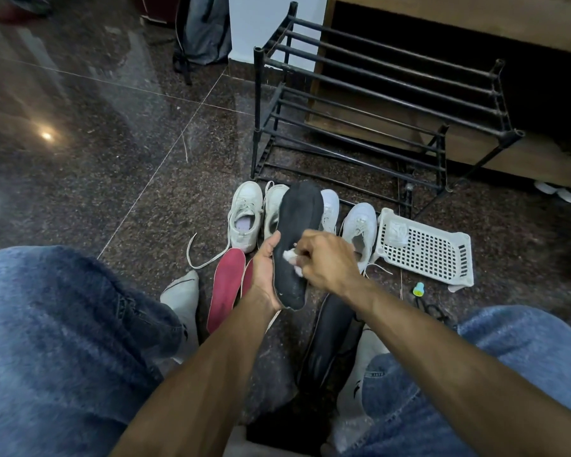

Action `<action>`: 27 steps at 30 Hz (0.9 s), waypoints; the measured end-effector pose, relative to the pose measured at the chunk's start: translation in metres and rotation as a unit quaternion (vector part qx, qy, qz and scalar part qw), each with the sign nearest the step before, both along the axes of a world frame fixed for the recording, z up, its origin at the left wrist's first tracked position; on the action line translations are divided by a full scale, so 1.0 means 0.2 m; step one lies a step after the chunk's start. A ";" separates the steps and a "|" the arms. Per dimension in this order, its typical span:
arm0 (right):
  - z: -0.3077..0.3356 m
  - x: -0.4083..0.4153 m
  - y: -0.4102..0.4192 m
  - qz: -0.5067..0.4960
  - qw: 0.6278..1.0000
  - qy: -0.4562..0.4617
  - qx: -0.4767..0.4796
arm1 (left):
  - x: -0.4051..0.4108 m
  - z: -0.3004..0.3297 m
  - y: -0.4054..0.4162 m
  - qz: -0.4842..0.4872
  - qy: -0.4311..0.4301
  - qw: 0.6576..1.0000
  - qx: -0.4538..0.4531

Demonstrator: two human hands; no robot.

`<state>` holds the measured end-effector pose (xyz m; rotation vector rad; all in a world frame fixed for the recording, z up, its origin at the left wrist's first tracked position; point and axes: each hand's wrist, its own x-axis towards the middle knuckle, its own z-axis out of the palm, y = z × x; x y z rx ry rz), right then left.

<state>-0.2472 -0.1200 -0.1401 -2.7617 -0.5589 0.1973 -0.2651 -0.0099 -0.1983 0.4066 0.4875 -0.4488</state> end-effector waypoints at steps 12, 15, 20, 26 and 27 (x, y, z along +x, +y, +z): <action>-0.22 0.08 -0.27 0.057 0.946 0.298 -0.117 | -0.06 -0.23 0.00 -0.158 0.075 0.937 0.304; -0.37 0.06 -0.37 -0.029 0.943 0.297 -0.145 | -0.16 -0.34 0.02 -0.195 0.090 0.915 0.342; -0.73 -0.05 -0.47 -0.170 0.911 0.364 -0.094 | -0.20 -0.47 0.04 -0.215 0.148 0.881 0.395; -0.97 -0.09 -0.51 -0.355 0.846 0.397 0.012 | -0.14 -0.62 0.05 -0.264 0.181 0.830 0.456; -1.00 -0.10 -0.51 -0.379 0.832 0.404 0.027 | -0.14 -0.65 0.03 -0.275 0.179 0.823 0.463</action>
